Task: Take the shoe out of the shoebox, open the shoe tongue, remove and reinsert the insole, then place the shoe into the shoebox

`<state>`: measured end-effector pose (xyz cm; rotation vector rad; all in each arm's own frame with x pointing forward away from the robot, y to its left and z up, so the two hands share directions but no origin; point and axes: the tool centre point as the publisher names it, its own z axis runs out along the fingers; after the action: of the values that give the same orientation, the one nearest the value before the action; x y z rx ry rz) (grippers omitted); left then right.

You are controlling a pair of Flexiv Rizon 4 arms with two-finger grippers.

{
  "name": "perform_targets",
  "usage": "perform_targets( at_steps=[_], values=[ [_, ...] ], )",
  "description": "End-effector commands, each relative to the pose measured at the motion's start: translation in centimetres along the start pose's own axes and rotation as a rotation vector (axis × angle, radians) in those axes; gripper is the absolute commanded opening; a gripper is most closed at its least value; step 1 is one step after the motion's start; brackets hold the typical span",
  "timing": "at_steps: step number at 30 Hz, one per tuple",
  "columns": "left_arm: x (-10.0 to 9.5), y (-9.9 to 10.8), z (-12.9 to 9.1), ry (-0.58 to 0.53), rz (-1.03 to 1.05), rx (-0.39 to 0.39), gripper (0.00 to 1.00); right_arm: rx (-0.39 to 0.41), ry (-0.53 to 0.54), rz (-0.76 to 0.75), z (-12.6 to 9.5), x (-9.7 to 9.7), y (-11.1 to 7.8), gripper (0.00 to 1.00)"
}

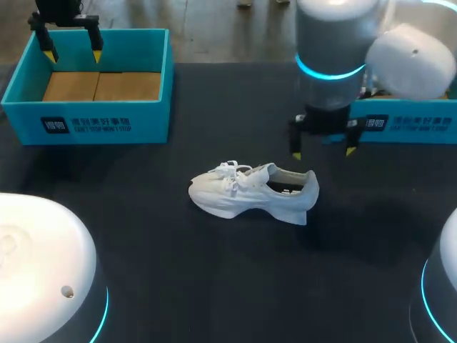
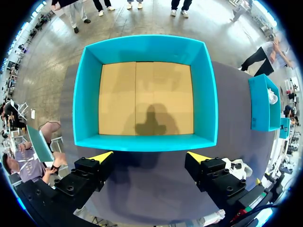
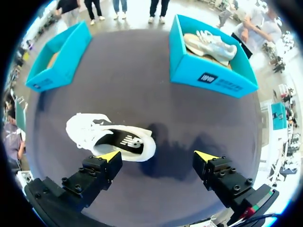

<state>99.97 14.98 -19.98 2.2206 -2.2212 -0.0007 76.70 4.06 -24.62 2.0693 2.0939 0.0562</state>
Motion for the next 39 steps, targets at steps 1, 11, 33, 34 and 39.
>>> perform_targets(
  at_steps=[1, 11, 33, 34, 39],
  values=[
    [0.0, 0.0, 0.0, 0.0, 0.0, 0.0, 1.0, -0.036, 0.08, -0.023, -2.3, -3.4, -0.7, 1.0],
    [0.0, 0.0, 0.0, 0.0, 0.0, 0.0, 1.0, -0.119, 0.113, -0.178, -4.8, -5.4, -0.2, 1.0],
    [0.0, 0.0, 0.0, 0.0, 0.0, 0.0, 1.0, -0.106, 0.115, -0.261, -4.8, -6.7, 1.2, 1.0],
    [0.0, 0.0, 0.0, 0.0, 0.0, 0.0, 1.0, -0.123, 0.135, -0.295, -3.6, -7.1, 2.3, 1.0],
    [0.0, 0.0, 0.0, 0.0, 0.0, 0.0, 1.0, -0.183, 0.096, -0.334, -1.8, -8.8, 3.8, 1.0]
  ],
)
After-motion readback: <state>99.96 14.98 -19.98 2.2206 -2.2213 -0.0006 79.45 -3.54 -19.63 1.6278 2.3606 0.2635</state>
